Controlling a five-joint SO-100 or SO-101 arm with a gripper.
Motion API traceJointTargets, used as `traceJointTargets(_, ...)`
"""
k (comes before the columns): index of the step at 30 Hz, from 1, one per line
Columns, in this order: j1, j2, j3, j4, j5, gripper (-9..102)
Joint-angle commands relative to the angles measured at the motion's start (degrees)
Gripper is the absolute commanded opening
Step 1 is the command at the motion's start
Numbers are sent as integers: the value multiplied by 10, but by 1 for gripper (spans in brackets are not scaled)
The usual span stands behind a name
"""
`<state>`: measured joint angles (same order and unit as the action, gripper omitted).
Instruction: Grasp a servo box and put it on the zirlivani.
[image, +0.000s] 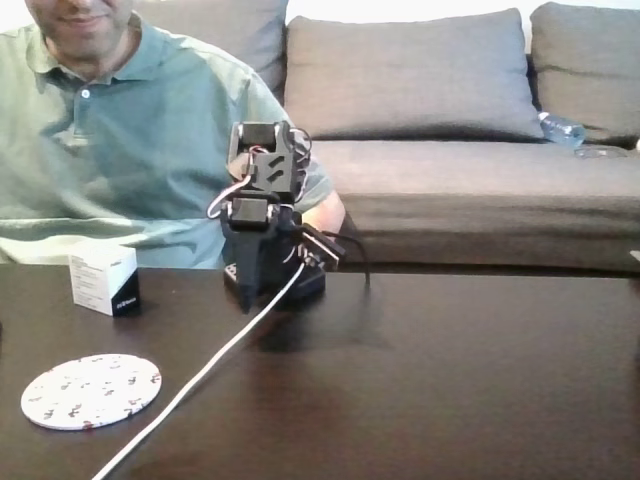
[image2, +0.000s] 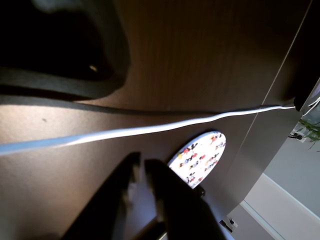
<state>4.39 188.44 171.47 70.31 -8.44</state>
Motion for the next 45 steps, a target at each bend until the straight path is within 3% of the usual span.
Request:
traceJointTargets(1,-2,-1,-3,-4,-1,0)
traceJointTargets(40,-3,-1,-4,-5,-1,0)
traceJointTargets(45,-39,-2,-14,-26,-3,1)
